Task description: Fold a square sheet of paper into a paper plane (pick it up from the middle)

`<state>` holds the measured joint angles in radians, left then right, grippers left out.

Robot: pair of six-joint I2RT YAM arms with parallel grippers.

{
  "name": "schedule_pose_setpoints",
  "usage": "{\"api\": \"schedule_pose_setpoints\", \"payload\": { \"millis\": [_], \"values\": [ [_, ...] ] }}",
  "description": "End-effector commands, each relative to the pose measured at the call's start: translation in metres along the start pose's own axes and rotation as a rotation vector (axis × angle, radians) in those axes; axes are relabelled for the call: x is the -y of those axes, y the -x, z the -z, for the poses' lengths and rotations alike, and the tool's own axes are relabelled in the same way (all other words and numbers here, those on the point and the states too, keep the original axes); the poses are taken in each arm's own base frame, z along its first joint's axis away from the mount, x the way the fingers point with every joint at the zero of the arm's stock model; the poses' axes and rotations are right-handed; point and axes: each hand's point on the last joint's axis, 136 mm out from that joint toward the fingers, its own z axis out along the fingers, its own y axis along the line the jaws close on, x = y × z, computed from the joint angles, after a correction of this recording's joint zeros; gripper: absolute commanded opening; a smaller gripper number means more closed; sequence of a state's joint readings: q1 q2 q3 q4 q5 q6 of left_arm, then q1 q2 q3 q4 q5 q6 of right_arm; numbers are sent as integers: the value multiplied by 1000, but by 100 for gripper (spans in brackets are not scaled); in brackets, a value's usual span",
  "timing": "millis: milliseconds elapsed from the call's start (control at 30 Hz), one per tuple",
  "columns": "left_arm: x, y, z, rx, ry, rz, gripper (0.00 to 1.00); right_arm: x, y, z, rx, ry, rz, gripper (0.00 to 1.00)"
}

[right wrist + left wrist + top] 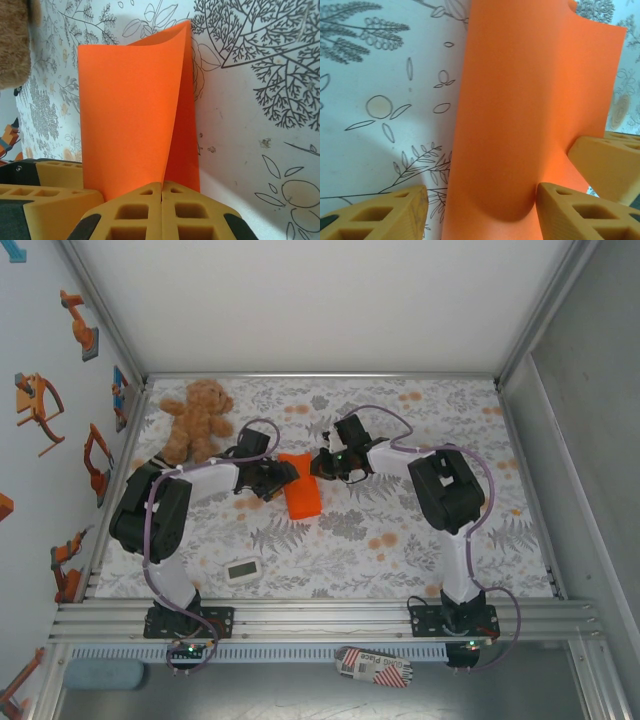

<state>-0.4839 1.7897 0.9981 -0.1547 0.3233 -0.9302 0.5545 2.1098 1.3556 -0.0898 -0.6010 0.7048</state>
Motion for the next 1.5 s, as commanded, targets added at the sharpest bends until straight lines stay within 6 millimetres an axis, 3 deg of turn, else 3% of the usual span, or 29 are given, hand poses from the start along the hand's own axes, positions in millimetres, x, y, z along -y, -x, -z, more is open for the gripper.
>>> {"api": "schedule_pose_setpoints", "payload": {
  "millis": [0,200,433,567,900,1100,1467],
  "values": [
    [-16,-3,-4,-12,85,10,55,-9,1,-1,-9,11,33,0],
    [-38,-5,-7,-5,180,33,47,-14,8,15,35,-37,45,11],
    [-66,-11,-14,3,289,75,40,-20,18,55,154,-124,50,37],
    [-78,-14,-17,11,338,101,37,-14,18,66,189,-153,50,50],
    [-95,-14,-19,74,446,199,36,10,5,56,140,-173,45,51],
    [-98,-10,-17,112,468,241,33,15,-4,42,76,-145,49,45],
    [-105,-9,-20,119,526,274,34,20,-4,34,61,-145,42,44]
  ]
}}
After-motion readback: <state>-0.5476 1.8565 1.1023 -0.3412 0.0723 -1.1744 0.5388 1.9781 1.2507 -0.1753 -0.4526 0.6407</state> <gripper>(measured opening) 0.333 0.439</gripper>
